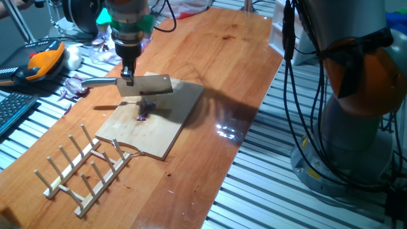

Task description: Chop the onions

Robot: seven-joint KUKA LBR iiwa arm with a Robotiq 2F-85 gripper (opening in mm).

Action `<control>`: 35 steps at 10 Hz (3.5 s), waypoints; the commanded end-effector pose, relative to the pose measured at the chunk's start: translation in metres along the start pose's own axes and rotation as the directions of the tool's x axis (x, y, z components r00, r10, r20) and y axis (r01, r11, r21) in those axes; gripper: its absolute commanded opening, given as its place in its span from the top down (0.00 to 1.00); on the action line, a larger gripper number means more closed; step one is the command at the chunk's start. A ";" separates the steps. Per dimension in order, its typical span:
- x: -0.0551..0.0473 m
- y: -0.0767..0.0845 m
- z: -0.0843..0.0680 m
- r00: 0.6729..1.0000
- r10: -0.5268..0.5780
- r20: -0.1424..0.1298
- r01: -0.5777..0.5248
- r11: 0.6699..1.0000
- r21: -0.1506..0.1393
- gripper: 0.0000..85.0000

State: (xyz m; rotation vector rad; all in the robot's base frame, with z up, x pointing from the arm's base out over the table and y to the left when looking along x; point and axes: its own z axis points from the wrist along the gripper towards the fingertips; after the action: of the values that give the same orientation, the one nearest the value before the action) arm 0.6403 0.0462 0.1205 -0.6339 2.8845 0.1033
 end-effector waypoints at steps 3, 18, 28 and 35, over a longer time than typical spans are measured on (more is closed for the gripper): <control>0.004 -0.004 0.013 1.000 -0.007 0.019 0.007 1.000 0.011 1.00; 0.004 0.001 0.013 1.000 0.004 0.011 -0.004 1.000 0.003 1.00; 0.019 0.011 0.037 0.999 0.014 0.048 -0.014 1.000 -0.003 1.00; 0.006 0.024 0.004 0.999 0.044 0.001 -0.044 0.998 -0.033 1.00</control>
State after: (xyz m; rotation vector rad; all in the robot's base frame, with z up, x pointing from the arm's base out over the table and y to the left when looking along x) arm 0.6251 0.0661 0.1154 -0.5751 2.8997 0.1562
